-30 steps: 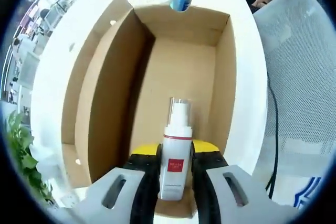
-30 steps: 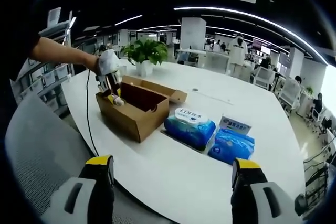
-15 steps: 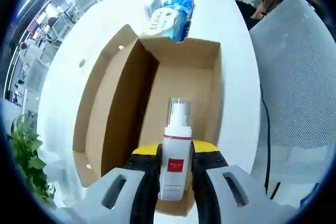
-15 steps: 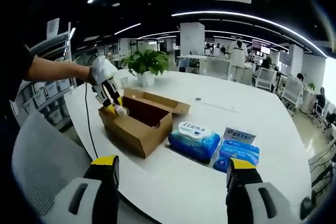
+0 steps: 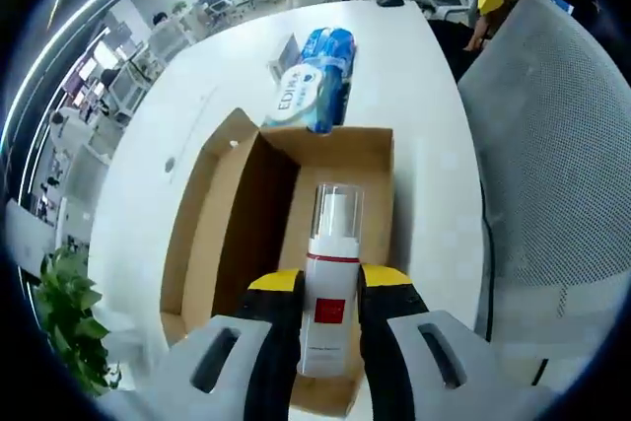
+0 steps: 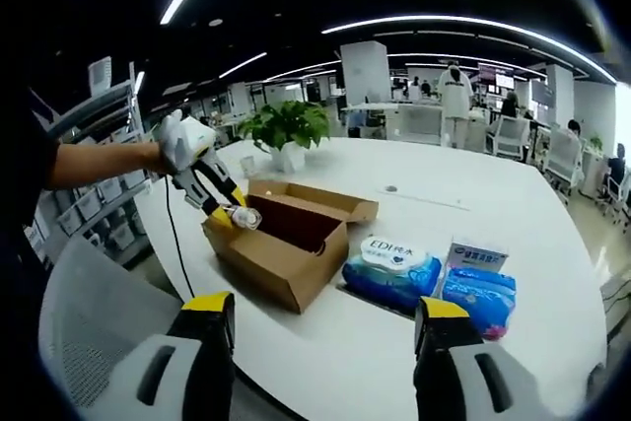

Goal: Operate the shoe box by opening the lid, removing the specified soft item, and placing it in the target area until the item is outside and the box remains undamaged.

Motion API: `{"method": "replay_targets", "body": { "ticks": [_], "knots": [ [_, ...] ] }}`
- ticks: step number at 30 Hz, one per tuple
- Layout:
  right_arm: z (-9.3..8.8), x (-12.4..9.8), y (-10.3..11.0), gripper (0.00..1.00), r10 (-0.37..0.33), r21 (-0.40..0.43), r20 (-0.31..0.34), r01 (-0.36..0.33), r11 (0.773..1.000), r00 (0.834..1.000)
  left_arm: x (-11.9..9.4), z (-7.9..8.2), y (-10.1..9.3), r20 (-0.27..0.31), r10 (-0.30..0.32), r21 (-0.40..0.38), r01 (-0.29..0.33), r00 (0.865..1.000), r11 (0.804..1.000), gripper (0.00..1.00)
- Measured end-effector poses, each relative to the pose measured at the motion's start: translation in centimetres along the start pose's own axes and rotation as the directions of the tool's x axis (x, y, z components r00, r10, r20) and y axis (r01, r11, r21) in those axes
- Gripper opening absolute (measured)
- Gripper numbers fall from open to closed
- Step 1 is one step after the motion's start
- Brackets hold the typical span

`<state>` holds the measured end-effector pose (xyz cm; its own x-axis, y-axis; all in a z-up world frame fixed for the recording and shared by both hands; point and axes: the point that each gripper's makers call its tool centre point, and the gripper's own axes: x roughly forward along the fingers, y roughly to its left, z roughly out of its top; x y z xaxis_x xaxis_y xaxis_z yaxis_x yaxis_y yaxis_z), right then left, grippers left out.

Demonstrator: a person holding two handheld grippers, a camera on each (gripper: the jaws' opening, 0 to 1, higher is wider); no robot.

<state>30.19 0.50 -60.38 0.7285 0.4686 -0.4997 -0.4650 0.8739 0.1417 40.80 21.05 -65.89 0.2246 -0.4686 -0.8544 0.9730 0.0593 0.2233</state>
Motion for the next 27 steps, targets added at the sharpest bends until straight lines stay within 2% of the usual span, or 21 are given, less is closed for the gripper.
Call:
{"method": "replay_targets", "body": {
  "ticks": [6, 10, 13, 17, 20, 27],
  "knots": [
    [0.7, 0.6, 1.0, 0.64, 0.035, 0.025, 0.019, -0.036, 0.999, 0.999, -0.4, 2.0, -0.7, 0.053, 0.01, 0.033, -0.011, 0.999, 0.999, 0.2],
    [1.2, 1.1, 1.7, 0.64, 0.055, 0.036, 0.031, -0.056, 0.998, 0.998, -0.6, 3.4, -1.0, 0.09, 0.024, 0.055, -0.029, 0.996, 0.998, 0.2],
    [1.6, 1.4, 2.3, 0.63, 0.073, 0.043, 0.039, -0.074, 0.996, 0.997, -0.9, 5.1, -1.6, 0.149, 0.028, 0.087, -0.042, 0.988, 0.995, 0.2],
    [2.0, 1.9, 3.1, 0.59, 0.09, 0.045, 0.045, -0.092, 0.995, 0.995, -1.1, 6.5, -2.4, 0.182, 0.032, 0.118, -0.054, 0.983, 0.992, 0.2],
    [2.4, 2.2, 3.8, 0.57, 0.113, 0.062, 0.057, -0.117, 0.991, 0.992, -1.3, 8.2, -3.3, 0.231, 0.031, 0.154, -0.068, 0.972, 0.986, 0.2],
    [2.7, 2.5, 4.6, 0.54, 0.138, 0.088, 0.072, -0.144, 0.986, 0.988, -1.5, 10.7, -4.9, 0.282, 0.026, 0.217, -0.09, 0.959, 0.972, 0.2]
  ]
}}
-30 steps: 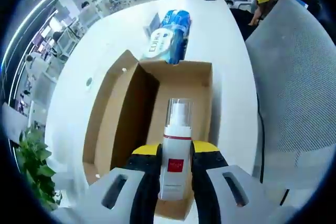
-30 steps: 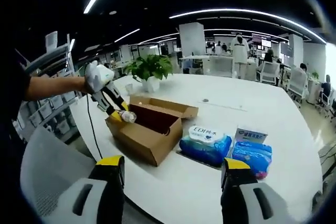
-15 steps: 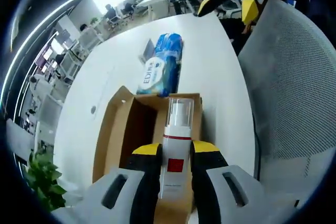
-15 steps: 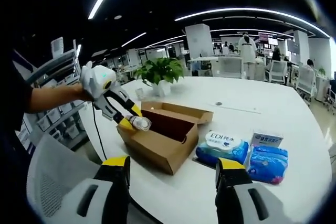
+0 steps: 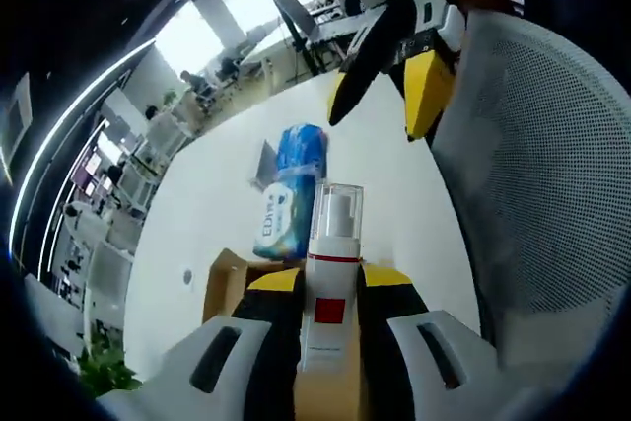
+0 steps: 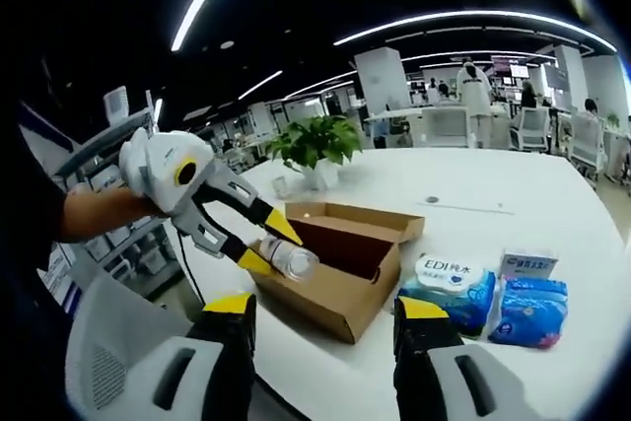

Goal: Operate the shoe box by opening the lid, removing the specified soft item, and placing it in the target area until the item is outside and the box remains undamaged.

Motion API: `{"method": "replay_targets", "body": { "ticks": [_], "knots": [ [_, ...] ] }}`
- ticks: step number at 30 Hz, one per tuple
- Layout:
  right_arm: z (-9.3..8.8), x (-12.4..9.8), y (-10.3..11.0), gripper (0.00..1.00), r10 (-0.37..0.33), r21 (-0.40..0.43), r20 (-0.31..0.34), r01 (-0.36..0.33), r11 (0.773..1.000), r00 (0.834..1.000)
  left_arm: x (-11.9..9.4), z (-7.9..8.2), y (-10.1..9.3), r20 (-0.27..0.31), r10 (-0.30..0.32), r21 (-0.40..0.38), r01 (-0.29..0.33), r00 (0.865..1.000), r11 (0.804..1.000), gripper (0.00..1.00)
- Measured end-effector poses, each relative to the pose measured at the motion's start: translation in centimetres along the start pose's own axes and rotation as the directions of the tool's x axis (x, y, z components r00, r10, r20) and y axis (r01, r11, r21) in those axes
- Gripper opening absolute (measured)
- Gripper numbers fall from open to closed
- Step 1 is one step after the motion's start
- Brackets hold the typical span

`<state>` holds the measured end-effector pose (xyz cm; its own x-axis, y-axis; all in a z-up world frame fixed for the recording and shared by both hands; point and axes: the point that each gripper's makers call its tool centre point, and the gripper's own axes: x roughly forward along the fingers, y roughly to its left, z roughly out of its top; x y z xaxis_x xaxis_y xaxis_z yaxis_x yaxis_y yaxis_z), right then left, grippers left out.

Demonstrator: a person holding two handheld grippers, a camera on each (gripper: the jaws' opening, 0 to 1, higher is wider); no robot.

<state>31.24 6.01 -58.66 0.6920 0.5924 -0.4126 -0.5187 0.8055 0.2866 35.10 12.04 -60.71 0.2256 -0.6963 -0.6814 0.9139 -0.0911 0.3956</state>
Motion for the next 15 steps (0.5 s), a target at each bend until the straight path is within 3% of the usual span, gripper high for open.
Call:
{"method": "replay_targets", "body": {
  "ticks": [15],
  "knots": [
    [0.4, 0.3, 1.2, 0.42, 0.044, 0.051, 0.026, -0.045, 0.998, 0.999, 0.4, 3.6, -1.6, 0.085, 0.039, 0.088, -0.046, 0.996, 0.995, 0.2]
  ]
}}
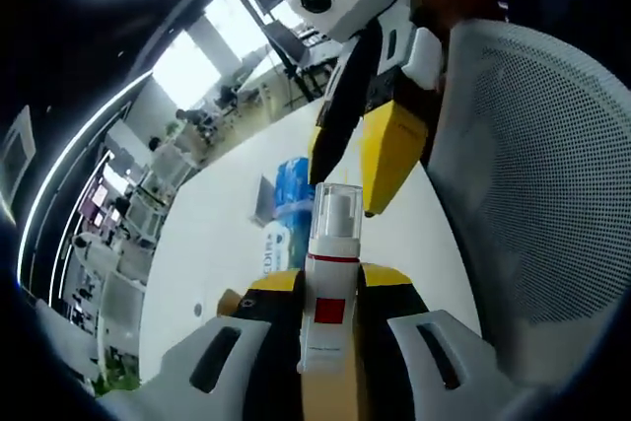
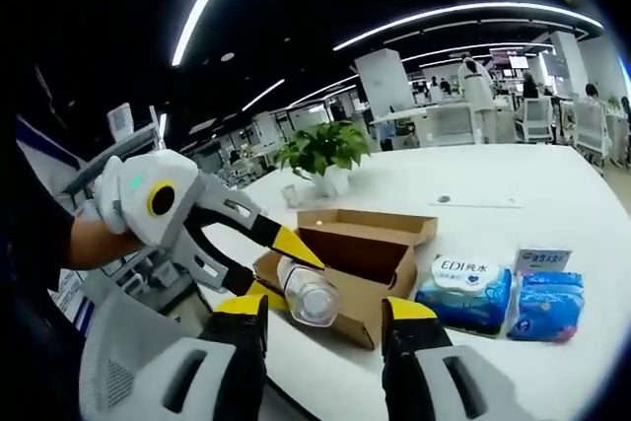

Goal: Operate the shoe box by opening the lid, removing the specified soft item, and placing it in the target area until the item is outside and the box remains undamaged.

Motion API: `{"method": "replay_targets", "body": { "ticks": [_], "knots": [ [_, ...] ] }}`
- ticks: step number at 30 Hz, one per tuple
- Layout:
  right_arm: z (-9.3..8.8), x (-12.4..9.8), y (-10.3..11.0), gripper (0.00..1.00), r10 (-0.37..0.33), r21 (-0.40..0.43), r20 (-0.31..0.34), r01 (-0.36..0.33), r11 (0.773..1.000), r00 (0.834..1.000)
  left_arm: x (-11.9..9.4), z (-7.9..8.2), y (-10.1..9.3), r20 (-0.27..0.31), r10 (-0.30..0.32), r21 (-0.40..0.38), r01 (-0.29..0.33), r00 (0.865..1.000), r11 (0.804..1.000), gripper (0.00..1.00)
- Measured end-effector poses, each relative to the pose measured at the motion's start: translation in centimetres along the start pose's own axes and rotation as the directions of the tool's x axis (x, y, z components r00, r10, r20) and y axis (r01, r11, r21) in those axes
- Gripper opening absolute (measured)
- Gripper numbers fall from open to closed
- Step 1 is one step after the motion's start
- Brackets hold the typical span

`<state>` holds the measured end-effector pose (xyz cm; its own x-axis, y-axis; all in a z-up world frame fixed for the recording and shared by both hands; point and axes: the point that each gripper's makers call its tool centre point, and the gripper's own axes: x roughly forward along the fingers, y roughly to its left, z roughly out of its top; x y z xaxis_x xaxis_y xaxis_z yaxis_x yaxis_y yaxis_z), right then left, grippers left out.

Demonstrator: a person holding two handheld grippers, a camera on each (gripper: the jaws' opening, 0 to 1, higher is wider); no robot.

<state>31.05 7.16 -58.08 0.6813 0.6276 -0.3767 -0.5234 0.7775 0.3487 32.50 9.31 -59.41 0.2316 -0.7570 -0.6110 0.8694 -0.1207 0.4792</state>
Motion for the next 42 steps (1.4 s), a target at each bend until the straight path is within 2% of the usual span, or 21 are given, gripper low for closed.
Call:
{"method": "replay_targets", "body": {
  "ticks": [11, 15, 18, 22, 29, 36, 42],
  "knots": [
    [-0.1, 0.2, 0.5, 0.3, 0.026, 0.049, 0.004, -0.026, 0.998, 1.0, 0.3, 1.2, -0.3, 0.046, 0.024, -0.011, -0.024, 0.999, 1.0, 0.2],
    [-0.4, 0.4, 0.7, 0.23, 0.038, 0.055, -0.013, -0.037, 0.998, 0.999, 0.3, 1.5, -0.4, 0.065, 0.04, 0.001, -0.04, 0.997, 0.999, 0.2],
    [0.0, 0.3, 0.6, 0.2, 0.054, 0.084, 0.003, -0.054, 0.995, 0.999, 0.4, 1.5, -0.5, 0.07, 0.045, 0.014, -0.046, 0.997, 0.999, 0.2],
    [0.1, 0.4, 0.7, 0.19, 0.058, 0.102, 0.005, -0.058, 0.993, 0.998, 0.5, 1.5, -0.5, 0.075, 0.051, 0.017, -0.053, 0.996, 0.998, 0.2],
    [0.0, 0.7, 0.6, 0.17, 0.059, 0.184, 0.001, -0.058, 0.981, 0.998, 0.6, 1.3, -0.4, 0.067, 0.066, 0.015, -0.067, 0.996, 0.998, 0.21],
    [-0.5, 0.8, 0.6, 0.17, 0.052, 0.181, -0.029, -0.046, 0.982, 0.998, 1.0, 1.0, -0.7, 0.052, 0.078, 0.004, -0.079, 0.996, 0.997, 0.2],
    [-0.9, 0.8, 0.6, 0.16, 0.048, 0.161, -0.073, -0.036, 0.986, 0.996, 1.2, 0.9, -1.1, 0.056, 0.063, -0.029, -0.061, 0.996, 0.998, 0.21]
  ]
}}
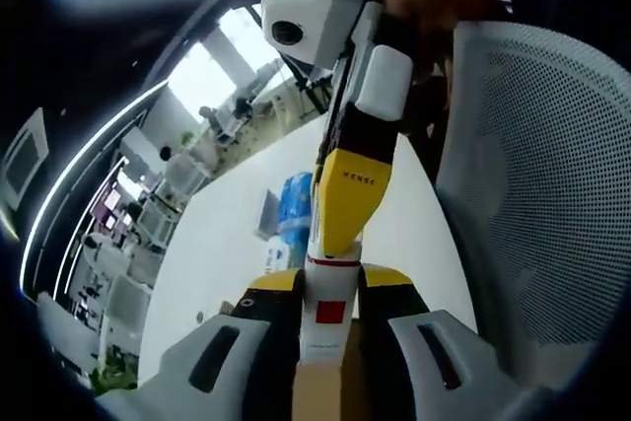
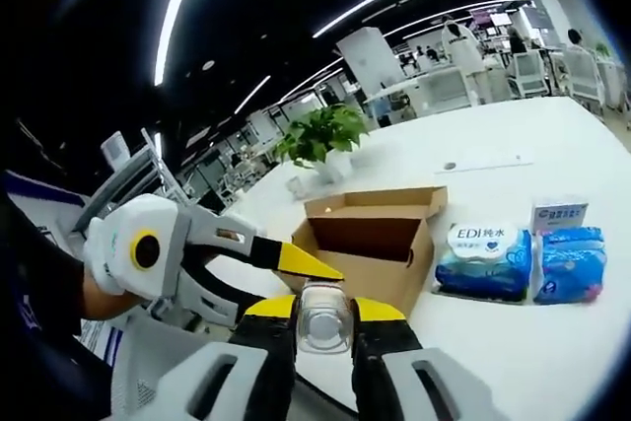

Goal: Operate the shoe box by opening the lid, removing the specified soft item, and placing it in the target area until the item is outside and the box remains undamaged.

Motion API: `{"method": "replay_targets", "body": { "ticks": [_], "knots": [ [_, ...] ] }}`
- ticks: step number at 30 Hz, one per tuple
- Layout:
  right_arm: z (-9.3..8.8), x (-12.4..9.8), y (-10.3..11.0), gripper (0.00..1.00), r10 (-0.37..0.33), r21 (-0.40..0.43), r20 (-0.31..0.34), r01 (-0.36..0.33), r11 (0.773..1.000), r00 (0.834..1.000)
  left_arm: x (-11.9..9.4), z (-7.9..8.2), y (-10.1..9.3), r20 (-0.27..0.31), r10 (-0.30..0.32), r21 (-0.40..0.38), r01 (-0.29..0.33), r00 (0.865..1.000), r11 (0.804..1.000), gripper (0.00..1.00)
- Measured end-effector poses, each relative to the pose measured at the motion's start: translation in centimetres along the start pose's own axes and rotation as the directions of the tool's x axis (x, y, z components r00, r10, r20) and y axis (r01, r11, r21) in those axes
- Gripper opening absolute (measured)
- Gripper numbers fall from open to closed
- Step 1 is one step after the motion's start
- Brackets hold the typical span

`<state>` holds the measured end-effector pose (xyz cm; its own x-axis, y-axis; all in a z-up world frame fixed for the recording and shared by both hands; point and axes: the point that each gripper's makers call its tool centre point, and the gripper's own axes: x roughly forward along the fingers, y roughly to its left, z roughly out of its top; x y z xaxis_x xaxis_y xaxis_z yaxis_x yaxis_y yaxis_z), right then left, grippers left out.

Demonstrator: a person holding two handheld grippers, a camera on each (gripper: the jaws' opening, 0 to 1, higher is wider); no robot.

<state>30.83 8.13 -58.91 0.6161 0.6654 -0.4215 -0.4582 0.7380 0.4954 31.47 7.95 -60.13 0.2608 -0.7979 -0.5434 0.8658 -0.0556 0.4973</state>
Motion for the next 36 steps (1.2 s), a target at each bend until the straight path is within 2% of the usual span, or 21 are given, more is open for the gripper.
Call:
{"method": "replay_targets", "body": {
  "ticks": [5, 13, 18, 21, 26, 36],
  "knots": [
    [0.0, 0.0, -0.2, 0.15, -0.003, 0.006, -0.009, 0.003, 1.0, 1.0, 0.2, 0.0, 0.0, 0.004, -0.01, -0.027, 0.01, 1.0, 1.0, 0.21],
    [0.5, -0.1, -0.4, 0.15, -0.002, -0.008, -0.017, 0.002, 1.0, 1.0, 0.4, 0.1, 0.2, -0.001, -0.011, -0.028, 0.011, 1.0, 1.0, 0.22],
    [0.7, 0.0, -0.5, 0.15, 0.002, -0.017, -0.024, -0.002, 1.0, 1.0, 0.5, -0.2, 0.3, -0.012, -0.013, -0.052, 0.013, 1.0, 0.999, 0.29],
    [0.6, 0.1, -0.7, 0.15, 0.001, -0.03, -0.036, -0.002, 1.0, 0.999, 0.4, -0.6, 0.3, -0.028, -0.008, -0.06, 0.006, 1.0, 0.998, 0.28],
    [0.5, 0.3, -0.7, 0.15, 0.011, -0.065, -0.065, -0.015, 0.998, 0.998, 0.2, -1.5, 0.5, -0.046, -0.002, -0.118, -0.003, 0.999, 0.993, 0.36],
    [1.2, 0.7, -0.9, 0.15, 0.02, -0.163, -0.115, -0.039, 0.986, 0.993, -1.3, -3.1, 1.3, -0.07, 0.045, -0.246, -0.061, 0.997, 0.967, 0.47]
  ]
}}
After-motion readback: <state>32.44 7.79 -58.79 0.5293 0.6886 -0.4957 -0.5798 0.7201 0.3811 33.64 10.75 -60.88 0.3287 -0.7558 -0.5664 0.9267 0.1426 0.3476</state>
